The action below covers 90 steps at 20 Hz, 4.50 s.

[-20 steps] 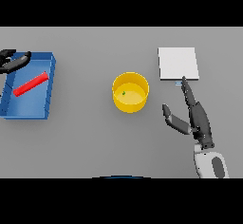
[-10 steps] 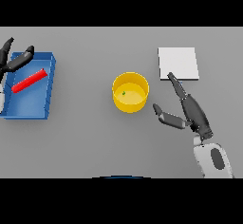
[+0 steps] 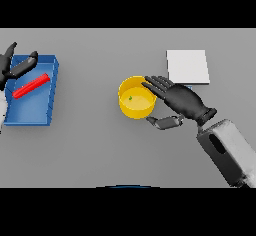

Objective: Pick up the red beaker and tilt it to pour out 1 green nut into yellow bowl. Pick up the yellow bowl and place it on the metallic measuring scale.

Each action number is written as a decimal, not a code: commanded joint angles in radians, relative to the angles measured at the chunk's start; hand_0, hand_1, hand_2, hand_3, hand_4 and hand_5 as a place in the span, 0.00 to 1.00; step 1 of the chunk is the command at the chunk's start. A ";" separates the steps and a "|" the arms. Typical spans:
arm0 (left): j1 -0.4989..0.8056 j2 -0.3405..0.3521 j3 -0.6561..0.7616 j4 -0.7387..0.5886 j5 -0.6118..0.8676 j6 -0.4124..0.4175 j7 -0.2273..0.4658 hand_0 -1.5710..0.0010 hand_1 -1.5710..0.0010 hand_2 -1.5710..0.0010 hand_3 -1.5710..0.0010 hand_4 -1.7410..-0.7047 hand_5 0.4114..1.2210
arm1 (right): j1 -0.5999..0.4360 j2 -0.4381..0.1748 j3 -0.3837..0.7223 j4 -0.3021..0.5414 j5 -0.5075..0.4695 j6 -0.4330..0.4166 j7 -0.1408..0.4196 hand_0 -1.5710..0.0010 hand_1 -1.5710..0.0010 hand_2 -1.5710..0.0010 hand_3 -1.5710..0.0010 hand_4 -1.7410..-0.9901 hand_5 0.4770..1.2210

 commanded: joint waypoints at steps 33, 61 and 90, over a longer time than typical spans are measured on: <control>-0.015 0.024 0.005 0.046 -0.013 -0.024 -0.029 1.00 1.00 1.00 1.00 0.92 0.37 | -0.358 0.075 0.257 0.443 0.155 0.210 -0.138 0.19 0.19 0.24 0.35 0.14 0.91; -0.015 0.027 0.031 -0.004 0.040 -0.043 0.026 1.00 1.00 1.00 1.00 0.87 0.40 | -0.443 -0.098 0.055 0.355 0.103 0.239 0.027 0.01 0.00 0.02 0.27 0.00 1.00; 0.004 0.027 0.018 -0.054 0.037 -0.044 0.099 1.00 1.00 1.00 1.00 0.88 0.44 | -0.547 -0.045 -0.030 0.905 0.093 0.044 -0.026 0.27 0.39 0.46 0.56 0.24 0.72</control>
